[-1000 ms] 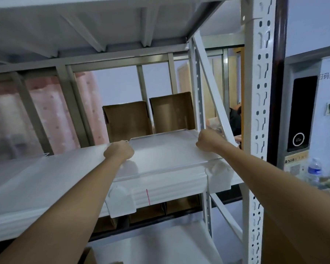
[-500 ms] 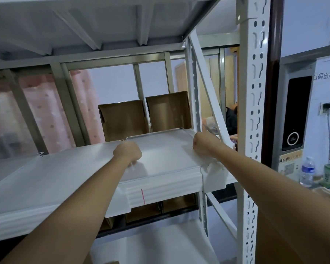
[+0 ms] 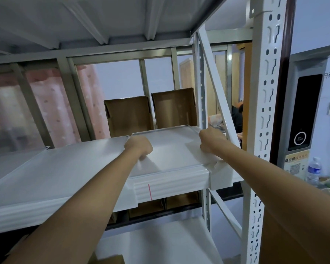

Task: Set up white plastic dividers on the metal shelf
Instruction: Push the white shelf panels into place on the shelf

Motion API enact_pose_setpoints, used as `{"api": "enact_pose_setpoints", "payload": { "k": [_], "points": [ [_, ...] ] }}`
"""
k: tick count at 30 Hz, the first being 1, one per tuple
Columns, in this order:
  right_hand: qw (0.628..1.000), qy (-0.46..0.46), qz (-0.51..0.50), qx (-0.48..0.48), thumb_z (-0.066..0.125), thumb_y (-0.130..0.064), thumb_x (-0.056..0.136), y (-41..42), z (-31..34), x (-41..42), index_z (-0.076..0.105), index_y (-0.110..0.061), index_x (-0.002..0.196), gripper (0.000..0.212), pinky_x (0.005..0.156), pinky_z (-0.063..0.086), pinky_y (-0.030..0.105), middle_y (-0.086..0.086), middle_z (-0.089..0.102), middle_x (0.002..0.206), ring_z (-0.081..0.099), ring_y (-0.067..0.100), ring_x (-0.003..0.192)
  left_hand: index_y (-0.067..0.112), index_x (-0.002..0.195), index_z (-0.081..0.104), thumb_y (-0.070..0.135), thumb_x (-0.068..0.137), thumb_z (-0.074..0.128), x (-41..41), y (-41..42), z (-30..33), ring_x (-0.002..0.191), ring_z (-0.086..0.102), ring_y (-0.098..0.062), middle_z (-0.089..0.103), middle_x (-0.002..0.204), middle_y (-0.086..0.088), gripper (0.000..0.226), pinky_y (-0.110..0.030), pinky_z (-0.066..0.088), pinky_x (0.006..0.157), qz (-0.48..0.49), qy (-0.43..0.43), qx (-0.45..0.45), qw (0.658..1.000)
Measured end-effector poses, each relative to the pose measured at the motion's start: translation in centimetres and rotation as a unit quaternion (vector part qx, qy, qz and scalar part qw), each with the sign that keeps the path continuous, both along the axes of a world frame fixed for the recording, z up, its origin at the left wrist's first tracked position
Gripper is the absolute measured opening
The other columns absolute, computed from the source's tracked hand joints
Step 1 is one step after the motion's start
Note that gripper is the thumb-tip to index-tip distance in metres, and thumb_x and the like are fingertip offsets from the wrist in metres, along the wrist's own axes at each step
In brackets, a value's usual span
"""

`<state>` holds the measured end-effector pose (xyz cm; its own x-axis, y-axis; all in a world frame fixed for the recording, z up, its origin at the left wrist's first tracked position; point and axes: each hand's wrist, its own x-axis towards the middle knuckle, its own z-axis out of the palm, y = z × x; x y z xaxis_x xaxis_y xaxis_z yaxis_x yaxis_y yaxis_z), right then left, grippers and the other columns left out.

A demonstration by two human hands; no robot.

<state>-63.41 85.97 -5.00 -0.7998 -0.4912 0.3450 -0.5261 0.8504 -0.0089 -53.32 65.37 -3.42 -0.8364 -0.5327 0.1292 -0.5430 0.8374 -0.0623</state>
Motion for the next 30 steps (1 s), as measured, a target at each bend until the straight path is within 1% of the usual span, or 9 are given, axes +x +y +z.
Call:
{"api": "enact_pose_setpoints", "payload": {
  "k": [4,8,13,16,18,22,24,27,30],
  "points": [
    [1.000,0.005,-0.007,0.003,0.056,-0.008,0.091,0.1,-0.1,0.0,0.062,-0.005,0.116,0.026,0.080,0.056,0.032,0.011,0.063,0.095,0.066,0.027,0.089,0.007,0.114,0.062,0.014,0.090,0.037,-0.4,-0.2,0.1,0.115,0.057,-0.027,0.060,0.126,-0.009,0.035,-0.028,0.042,0.077,-0.020,-0.022,0.013,0.999],
    [1.000,-0.003,-0.011,-0.008,0.055,-0.010,0.091,0.5,0.0,-0.1,0.063,-0.005,0.112,0.024,0.075,0.056,0.030,0.009,0.059,0.087,0.065,0.026,0.084,0.006,0.108,0.064,0.012,0.089,0.041,-0.4,0.4,0.0,0.096,0.056,-0.026,0.055,0.098,-0.006,0.030,-0.026,0.039,0.070,-0.028,-0.014,0.005,0.999],
    [1.000,-0.005,-0.015,-0.017,0.057,-0.012,0.091,0.8,0.1,-0.1,0.063,-0.005,0.110,0.022,0.077,0.054,0.029,0.010,0.061,0.087,0.063,0.024,0.082,0.004,0.091,0.063,0.009,0.088,0.040,-0.6,0.2,0.5,0.097,0.061,-0.030,0.064,0.112,-0.014,0.023,-0.028,0.046,0.070,-0.027,-0.031,0.010,0.999],
    [1.000,-0.002,-0.014,-0.006,0.057,-0.013,0.090,0.8,0.1,-0.1,0.063,-0.005,0.111,0.023,0.082,0.055,0.031,0.010,0.064,0.091,0.065,0.025,0.086,0.005,0.061,0.050,0.000,0.089,0.042,-0.9,0.0,1.3,0.060,0.052,-0.021,0.059,0.078,-0.011,0.029,-0.023,0.044,0.063,-0.029,-0.059,0.040,0.997],
    [1.000,0.002,-0.012,-0.003,0.057,-0.012,0.090,0.9,0.1,-0.2,0.063,-0.005,0.111,0.023,0.078,0.057,0.030,0.009,0.061,0.087,0.064,0.025,0.084,0.006,0.054,0.045,-0.005,0.086,0.042,-0.9,0.3,1.9,0.052,0.043,-0.017,0.047,0.064,-0.007,0.034,-0.025,0.040,0.067,-0.033,-0.085,0.024,0.996],
    [1.000,0.007,-0.009,0.001,0.057,-0.012,0.091,0.9,0.1,-0.3,0.062,-0.005,0.112,0.023,0.073,0.054,0.027,0.009,0.059,0.085,0.059,0.022,0.076,-0.003,0.056,0.050,-0.007,0.085,0.044,-0.8,0.5,2.3,0.052,0.043,-0.016,0.045,0.063,-0.006,0.030,-0.025,0.040,0.062,-0.035,-0.141,-0.009,0.989],
    [1.000,0.004,-0.011,0.005,0.057,-0.013,0.090,0.8,0.2,-0.3,0.062,-0.006,0.111,0.022,0.074,0.055,0.028,0.009,0.060,0.086,0.061,0.022,0.078,-0.010,0.071,0.063,-0.006,0.086,0.048,-0.8,0.2,2.6,0.051,0.044,-0.016,0.046,0.062,-0.006,0.021,-0.021,0.037,0.052,-0.035,-0.161,0.005,0.986],
    [1.000,-0.003,-0.016,0.023,0.057,-0.012,0.090,0.6,0.5,-0.3,0.062,-0.005,0.111,0.022,0.074,0.055,0.028,0.008,0.059,0.086,0.061,0.022,0.079,-0.003,0.085,0.067,0.002,0.090,0.050,-0.8,-1.4,2.6,0.072,0.054,-0.022,0.053,0.078,-0.009,0.018,-0.020,0.042,0.058,-0.045,-0.155,0.099,0.982],
    [0.999,-0.010,-0.019,0.041,0.059,-0.014,0.089,0.1,1.0,-0.3,0.061,-0.006,0.114,0.026,0.076,0.055,0.029,0.007,0.058,0.086,0.059,0.021,0.078,0.000,0.099,0.068,0.008,0.090,0.056,-0.1,-3.5,2.5,0.097,0.063,-0.020,0.064,0.094,-0.009,0.017,-0.022,0.047,0.070,-0.036,-0.060,0.213,0.975]
  ]
}}
